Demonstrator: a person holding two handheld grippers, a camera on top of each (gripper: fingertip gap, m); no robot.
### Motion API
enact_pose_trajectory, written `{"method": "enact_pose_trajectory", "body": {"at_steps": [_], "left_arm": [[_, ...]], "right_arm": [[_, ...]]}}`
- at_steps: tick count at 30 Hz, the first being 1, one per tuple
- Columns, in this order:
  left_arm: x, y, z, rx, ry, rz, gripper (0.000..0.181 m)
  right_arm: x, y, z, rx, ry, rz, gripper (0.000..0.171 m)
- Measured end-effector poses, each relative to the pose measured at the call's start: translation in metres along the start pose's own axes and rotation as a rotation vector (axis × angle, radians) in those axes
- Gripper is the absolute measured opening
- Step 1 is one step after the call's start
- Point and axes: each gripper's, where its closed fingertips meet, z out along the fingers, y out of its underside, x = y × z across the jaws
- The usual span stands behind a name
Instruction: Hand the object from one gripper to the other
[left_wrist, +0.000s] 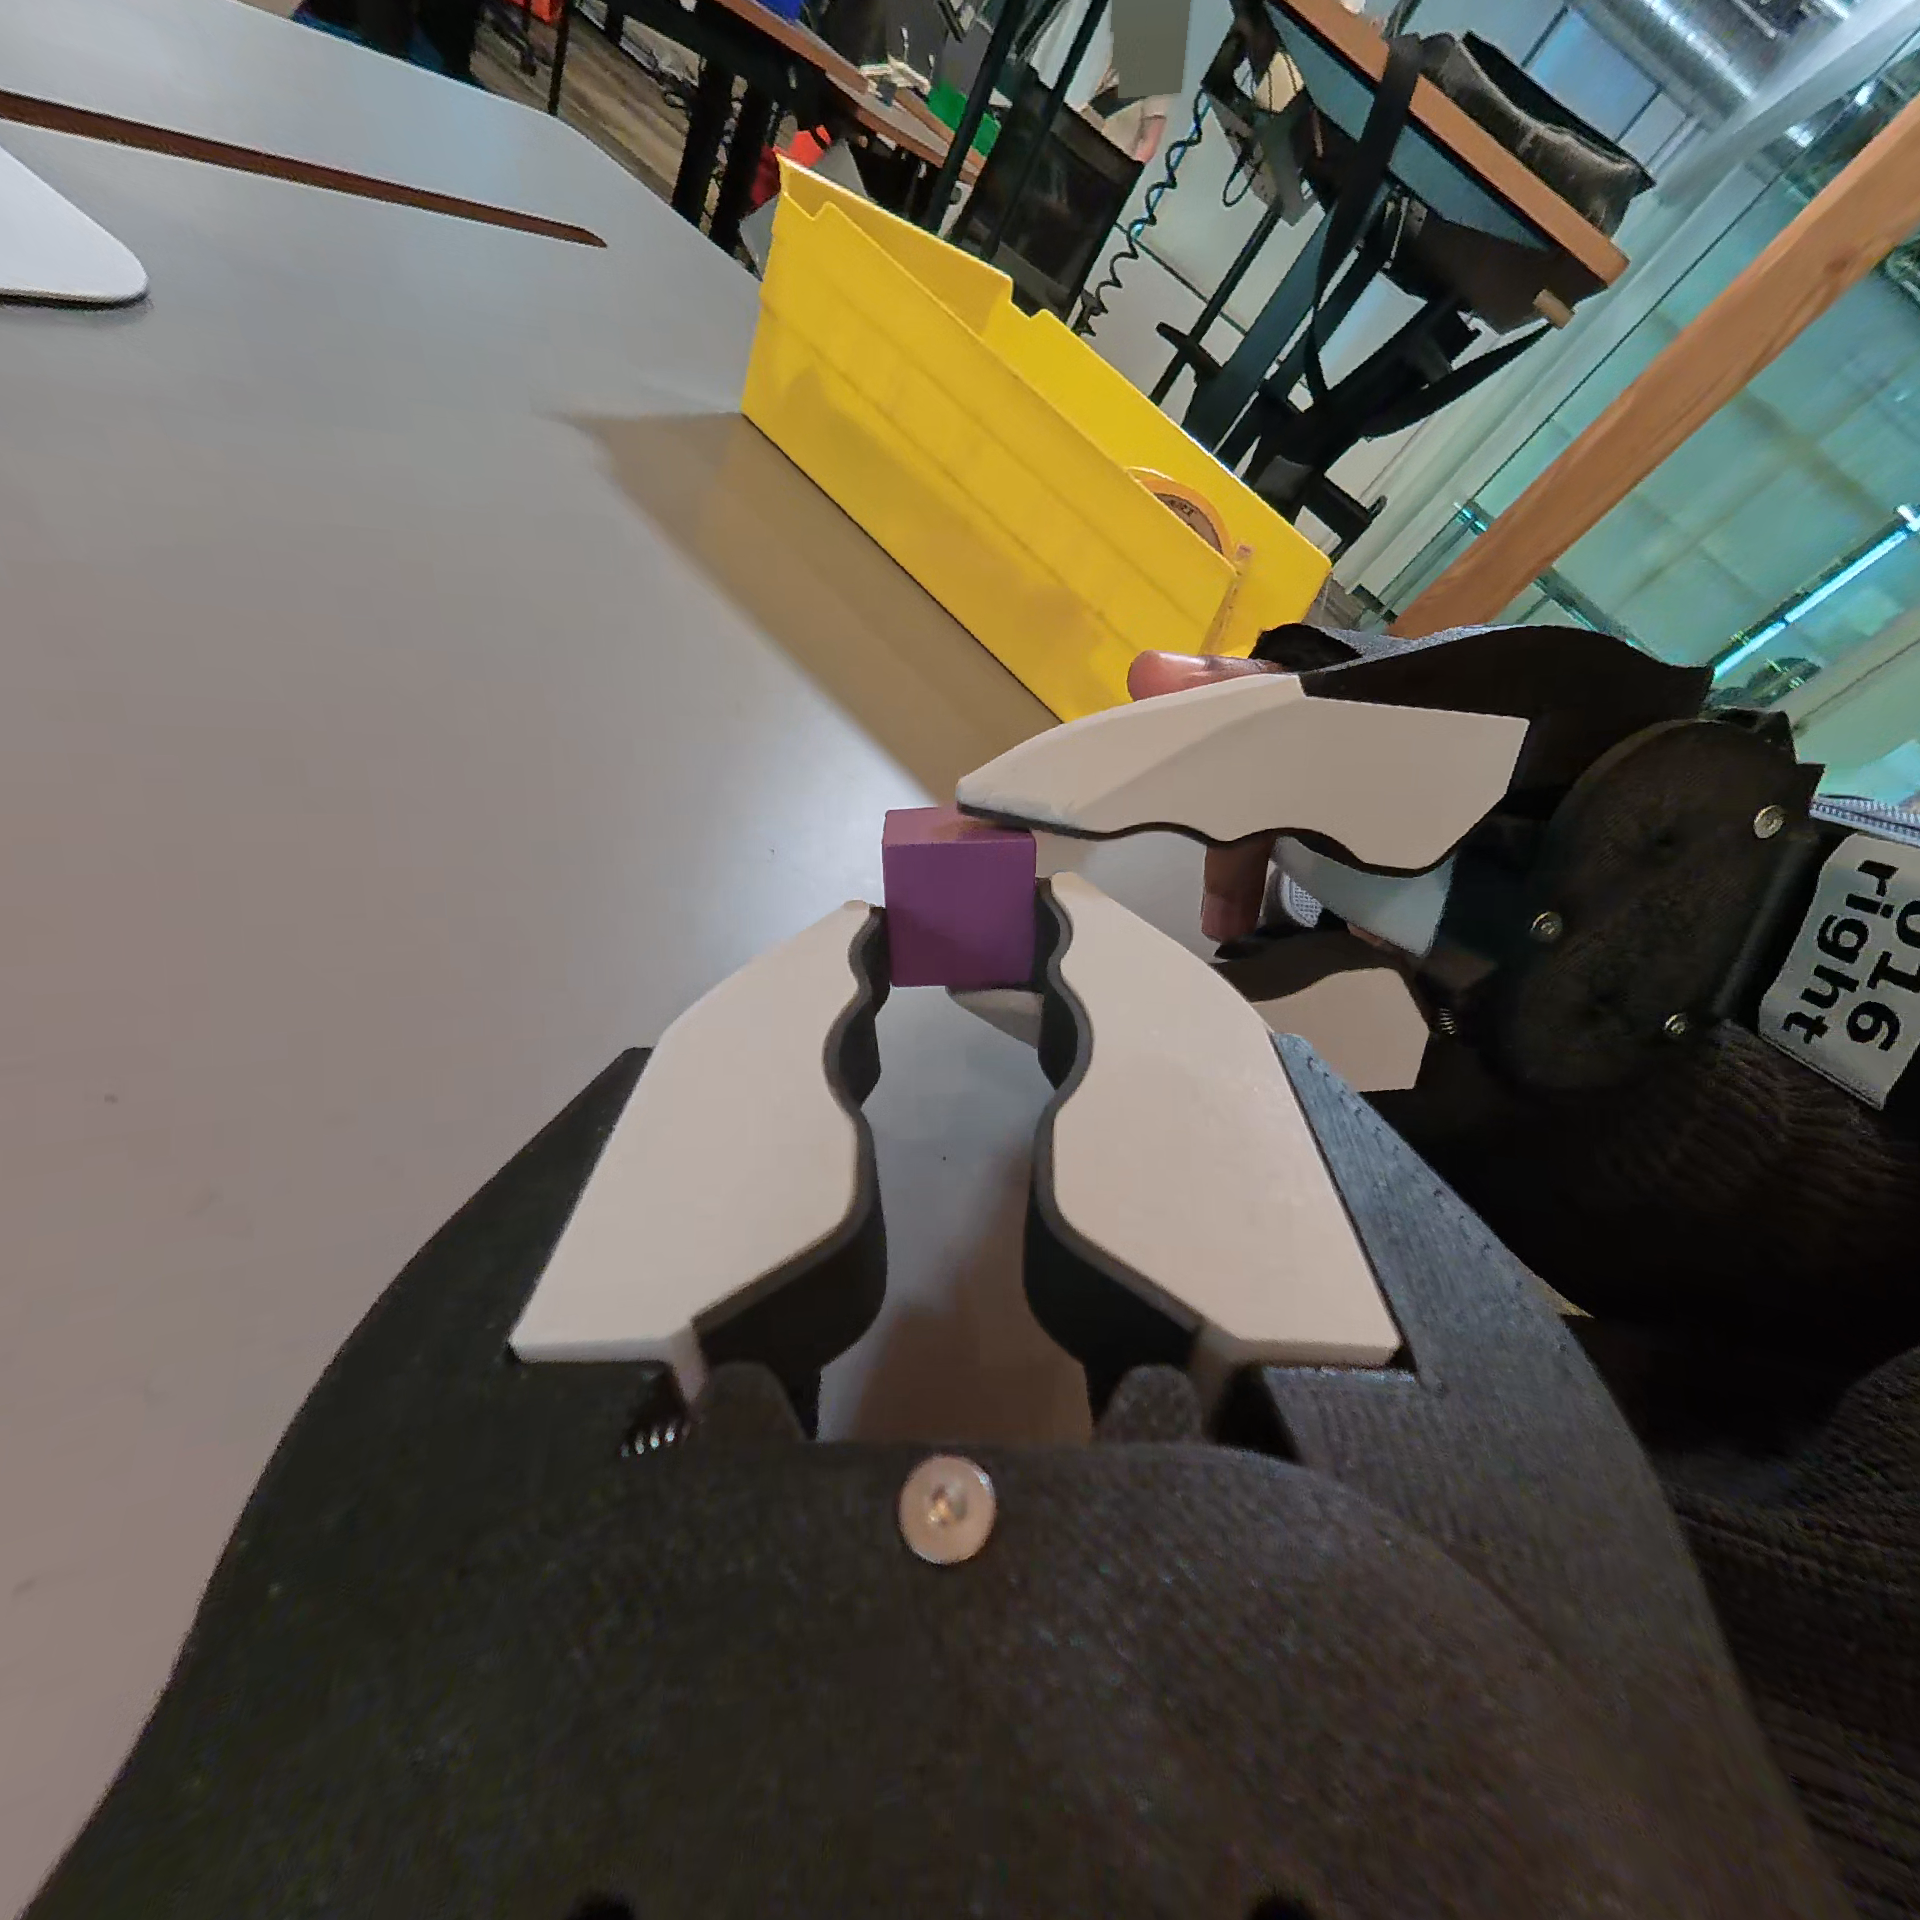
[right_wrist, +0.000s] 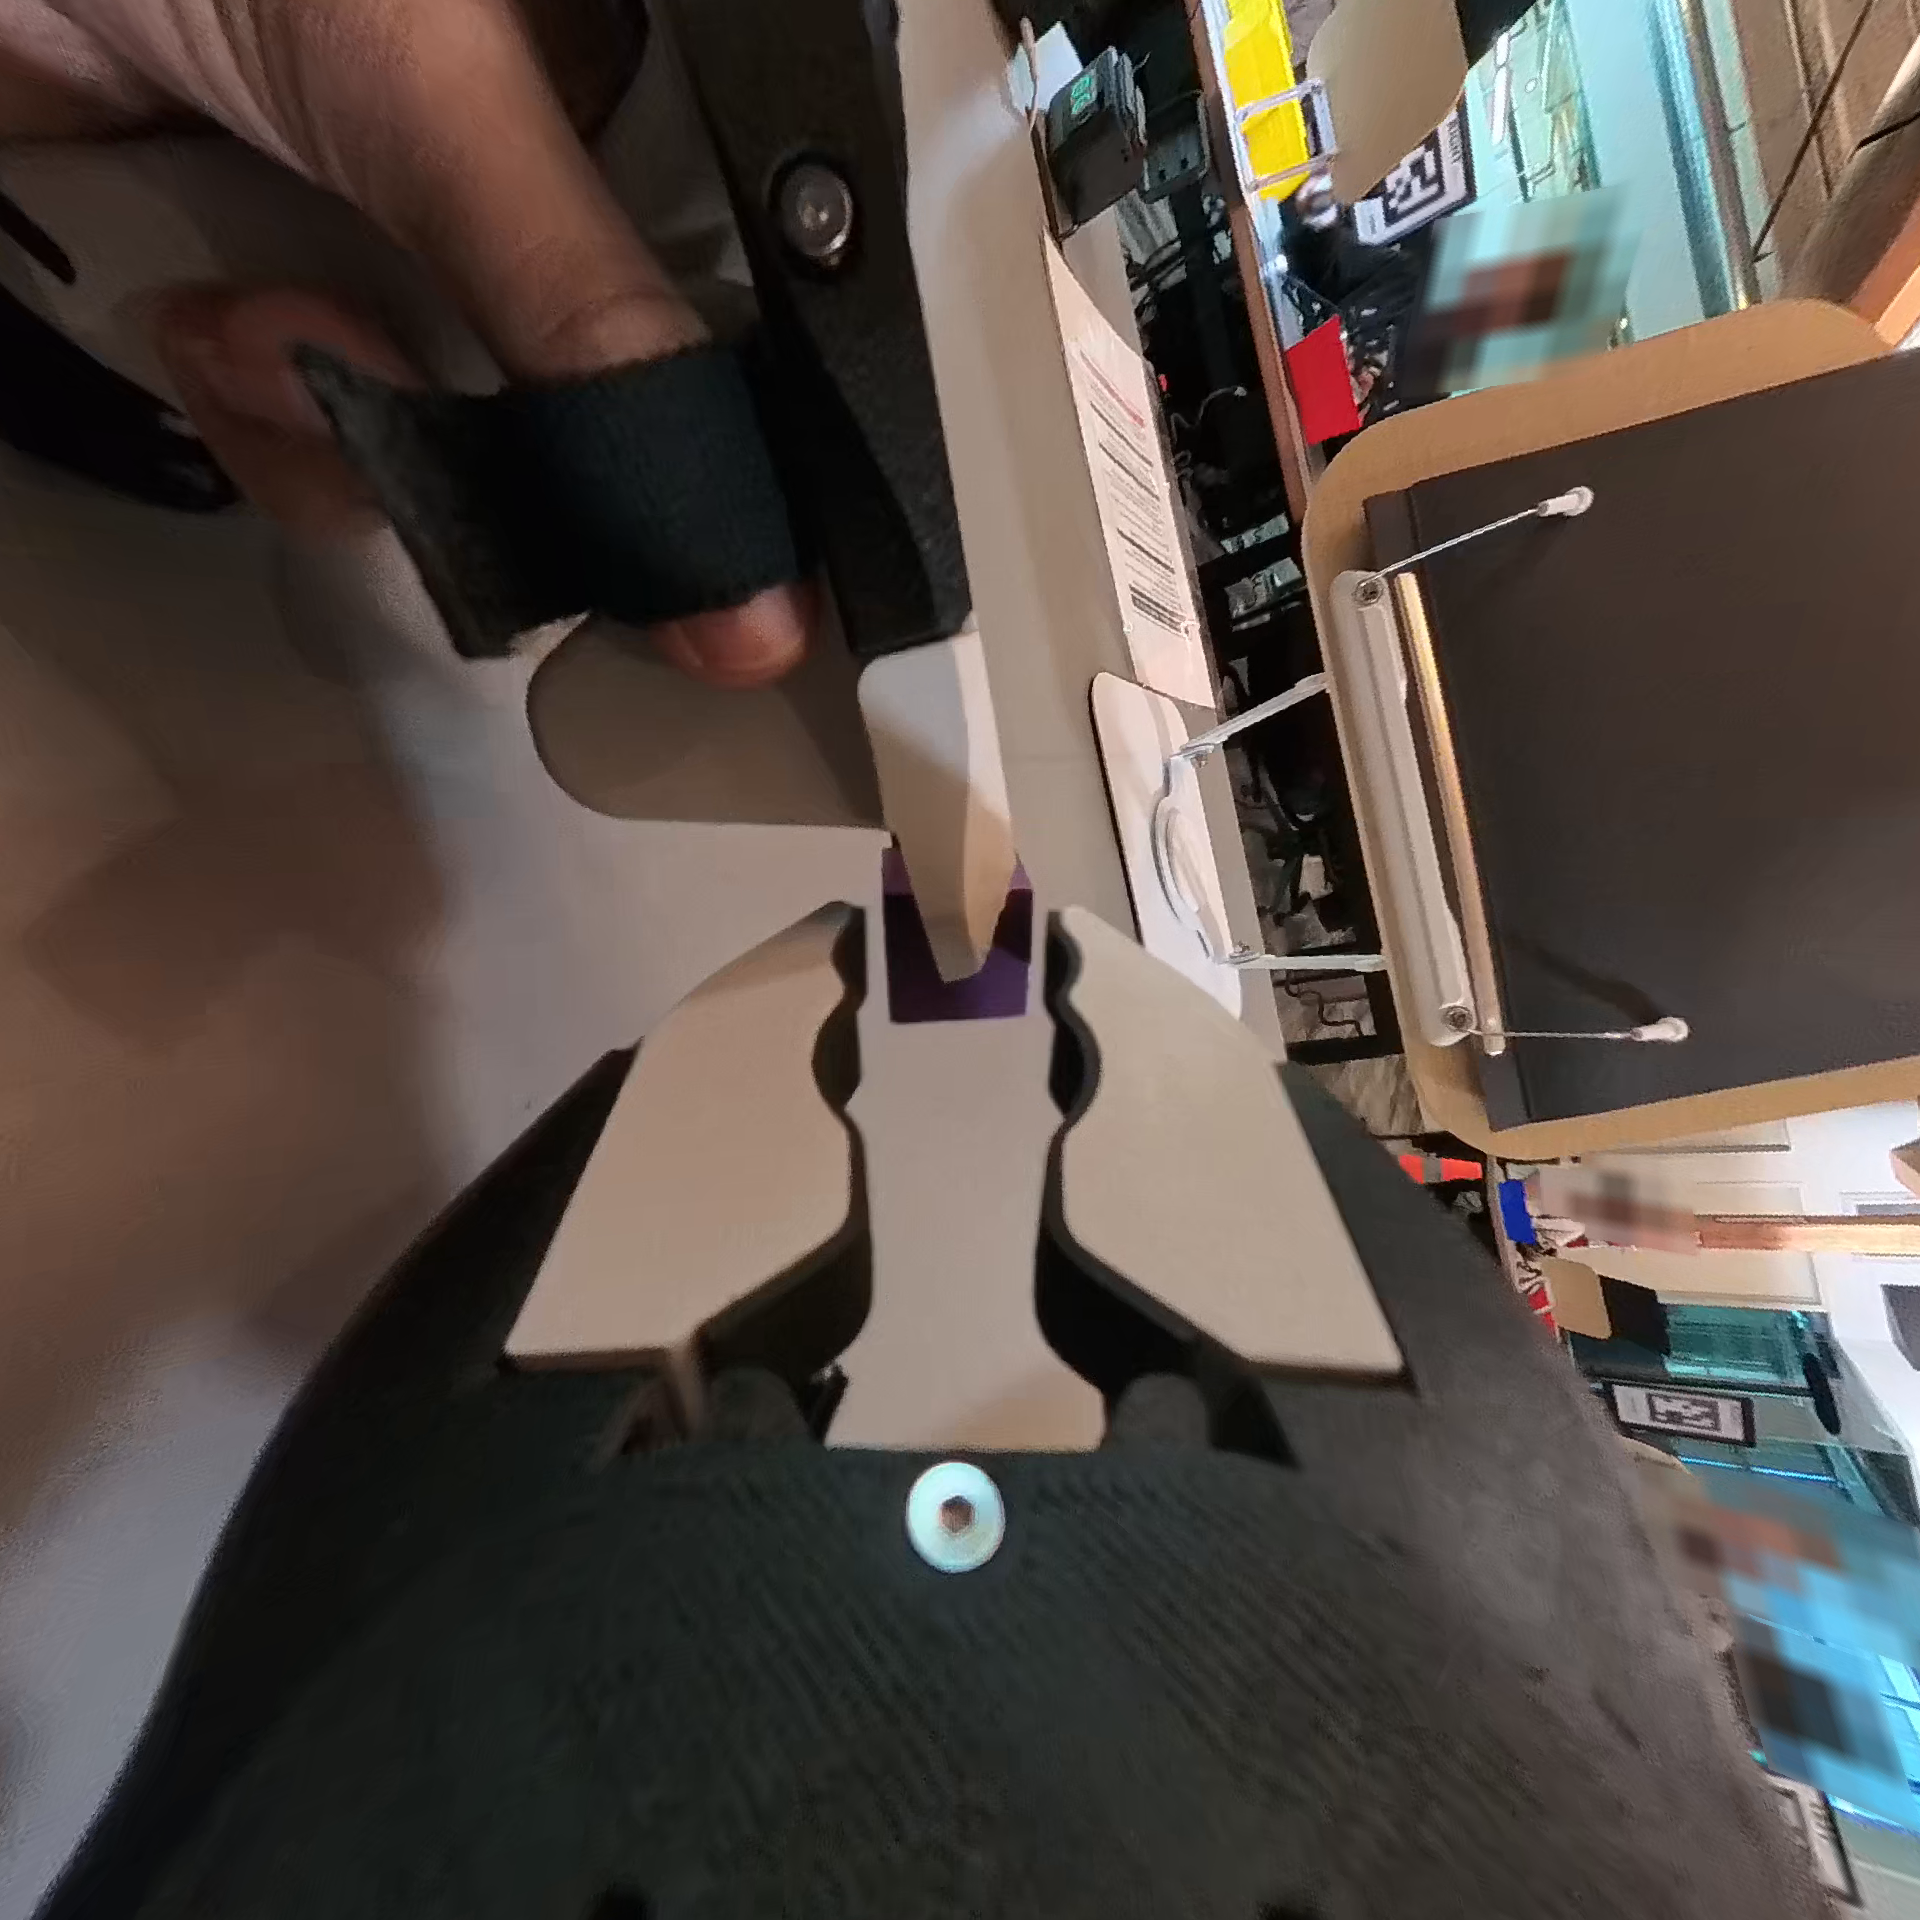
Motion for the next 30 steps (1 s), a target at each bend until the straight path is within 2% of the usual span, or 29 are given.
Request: {"method": "enact_pose_trajectory", "body": {"at_steps": [4, 7, 13, 19, 23, 27, 30], "left_arm": [[-0.005, -0.008, -0.005, 0.047, 0.006, -0.049, 0.029], [-0.006, -0.017, -0.011, 0.108, 0.059, -0.141, 0.029], [0.009, -0.037, -0.024, 0.241, 0.333, -0.391, 0.028], [0.032, -0.051, -0.037, 0.313, 0.576, -0.477, 0.028], [0.05, -0.055, -0.044, 0.317, 0.673, -0.415, 0.028], [0.062, -0.055, -0.046, 0.322, 0.681, -0.305, 0.028], [0.064, -0.051, -0.042, 0.304, 0.625, -0.216, 0.028]], "right_arm": [[0.005, 0.002, 0.002, 0.043, -0.015, 0.131, 0.061], [0.013, 0.004, 0.001, 0.1, -0.027, 0.26, 0.069], [0.032, -0.006, -0.01, 0.309, -0.079, 0.566, 0.082], [0.044, -0.033, -0.032, 0.563, -0.209, 0.826, 0.074], [0.046, -0.047, -0.044, 0.691, -0.373, 1.016, 0.055], [0.054, -0.054, -0.057, 0.805, -0.509, 1.192, 0.049], [0.054, -0.052, -0.057, 0.787, -0.568, 1.271, 0.043]]}}
